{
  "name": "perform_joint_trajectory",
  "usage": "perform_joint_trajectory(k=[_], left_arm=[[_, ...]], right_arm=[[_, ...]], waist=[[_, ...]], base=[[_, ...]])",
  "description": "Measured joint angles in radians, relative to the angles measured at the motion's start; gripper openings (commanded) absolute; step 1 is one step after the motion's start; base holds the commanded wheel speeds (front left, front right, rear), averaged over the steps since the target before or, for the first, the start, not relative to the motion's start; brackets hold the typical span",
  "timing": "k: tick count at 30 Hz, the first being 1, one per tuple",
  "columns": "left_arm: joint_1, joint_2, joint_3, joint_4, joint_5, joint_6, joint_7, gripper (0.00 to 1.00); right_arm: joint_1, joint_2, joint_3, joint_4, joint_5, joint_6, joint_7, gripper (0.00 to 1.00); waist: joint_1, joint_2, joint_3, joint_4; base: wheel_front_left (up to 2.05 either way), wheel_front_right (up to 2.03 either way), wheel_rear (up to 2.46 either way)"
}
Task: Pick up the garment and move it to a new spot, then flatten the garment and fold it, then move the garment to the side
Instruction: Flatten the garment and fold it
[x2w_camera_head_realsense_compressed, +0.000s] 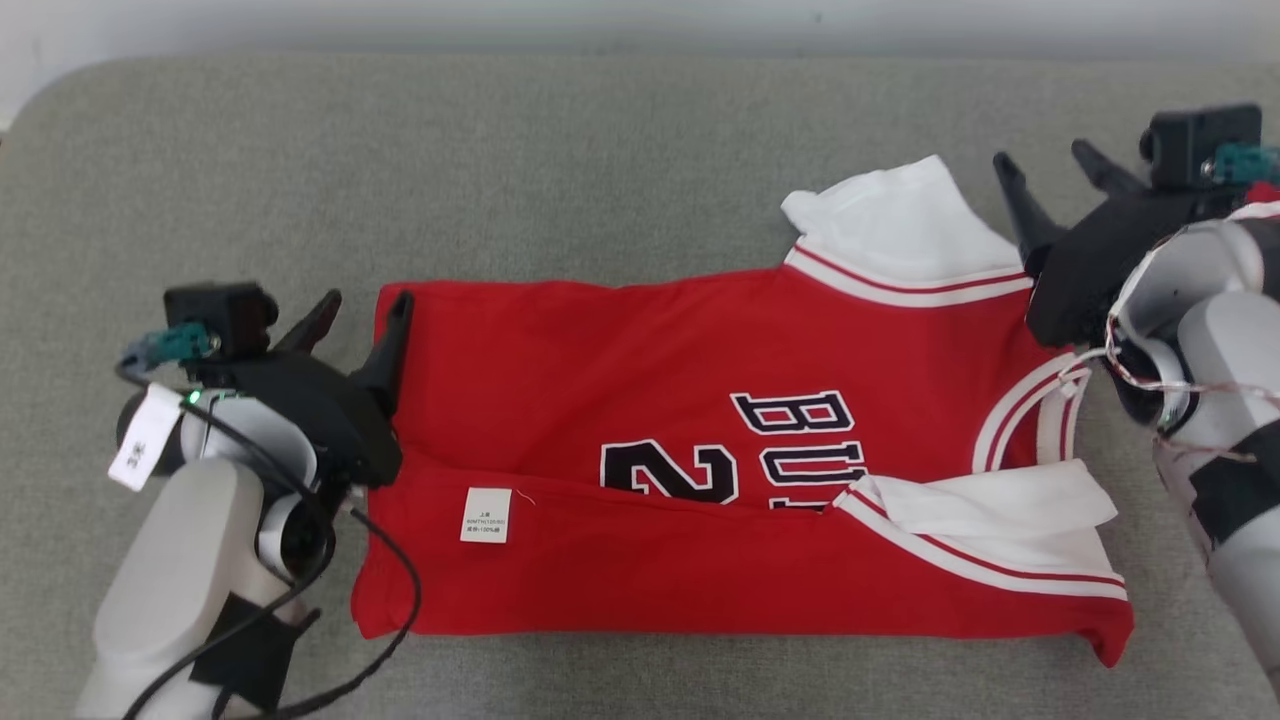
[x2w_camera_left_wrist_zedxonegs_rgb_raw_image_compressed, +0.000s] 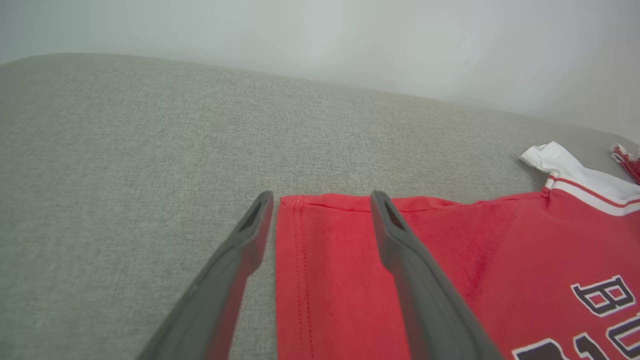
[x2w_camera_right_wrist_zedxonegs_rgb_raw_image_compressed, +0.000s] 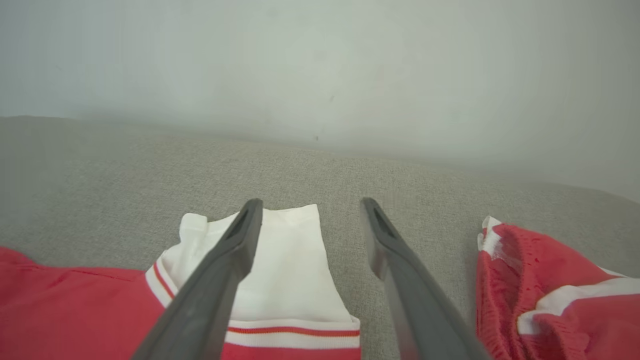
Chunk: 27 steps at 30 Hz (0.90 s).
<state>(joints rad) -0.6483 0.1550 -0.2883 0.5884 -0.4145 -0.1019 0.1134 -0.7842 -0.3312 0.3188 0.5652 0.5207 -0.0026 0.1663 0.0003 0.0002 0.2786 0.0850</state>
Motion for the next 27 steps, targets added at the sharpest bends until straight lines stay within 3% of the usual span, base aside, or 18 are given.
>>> perform_joint_trajectory(k=[12,20,21,22,23,24,25,26,27], left_arm=[[-0.162,-0.07,-0.06,0.097,-0.028,-0.021,0.036,1.0],[-0.221,-0.077,-0.085,0.171,-0.045,-0.023,0.059,1.0],[-0.228,-0.08,-0.081,0.176,-0.058,-0.023,0.062,1.0],[-0.235,-0.083,-0.079,0.184,-0.065,-0.023,0.062,1.0],[-0.245,-0.085,-0.078,0.194,-0.066,-0.023,0.062,0.88],[-0.256,-0.086,-0.079,0.204,-0.068,-0.027,0.062,0.41],[-0.265,-0.085,-0.08,0.211,-0.069,-0.03,0.062,0.22],[-0.271,-0.084,-0.077,0.217,-0.072,-0.03,0.062,0.0],[-0.279,-0.084,-0.075,0.228,-0.083,-0.03,0.062,0.0]], right_arm=[[-0.183,0.002,0.014,0.225,-0.024,0.012,0.084,1.0],[-0.278,0.023,0.051,0.324,-0.057,0.015,0.122,1.0],[-0.289,0.028,0.06,0.342,-0.059,0.014,0.131,0.96],[-0.298,0.033,0.064,0.35,-0.063,0.013,0.133,0.78],[-0.314,0.036,0.067,0.361,-0.067,0.011,0.134,0.37],[-0.33,0.038,0.069,0.372,-0.067,0.011,0.138,0.14],[-0.34,0.04,0.071,0.381,-0.067,0.011,0.143,0.0],[-0.347,0.042,0.072,0.392,-0.067,0.012,0.143,0.0],[-0.351,0.043,0.072,0.402,-0.067,0.012,0.143,0.0]], waist=[[-0.0001,0.0,0.122,0.06],[-0.0002,0.0001,0.19,0.104],[-0.0002,0.0001,0.198,0.108],[-0.0002,0.0,0.207,0.111],[-0.0003,0.0,0.215,0.113],[-0.0003,-0.0001,0.222,0.115],[-0.0004,-0.0001,0.228,0.117],[-0.0004,-0.0001,0.234,0.118],[-0.0003,-0.0001,0.238,0.118]], base=[[0.0,0.0,0.0],[0.0,0.0,0.0],[0.0,0.0,0.0],[0.0,0.0,0.0],[0.0,0.0,0.0],[0.0,0.0,0.0],[0.0,0.0,0.0],[0.0,0.0,0.0],[0.0,0.0,0.0]])
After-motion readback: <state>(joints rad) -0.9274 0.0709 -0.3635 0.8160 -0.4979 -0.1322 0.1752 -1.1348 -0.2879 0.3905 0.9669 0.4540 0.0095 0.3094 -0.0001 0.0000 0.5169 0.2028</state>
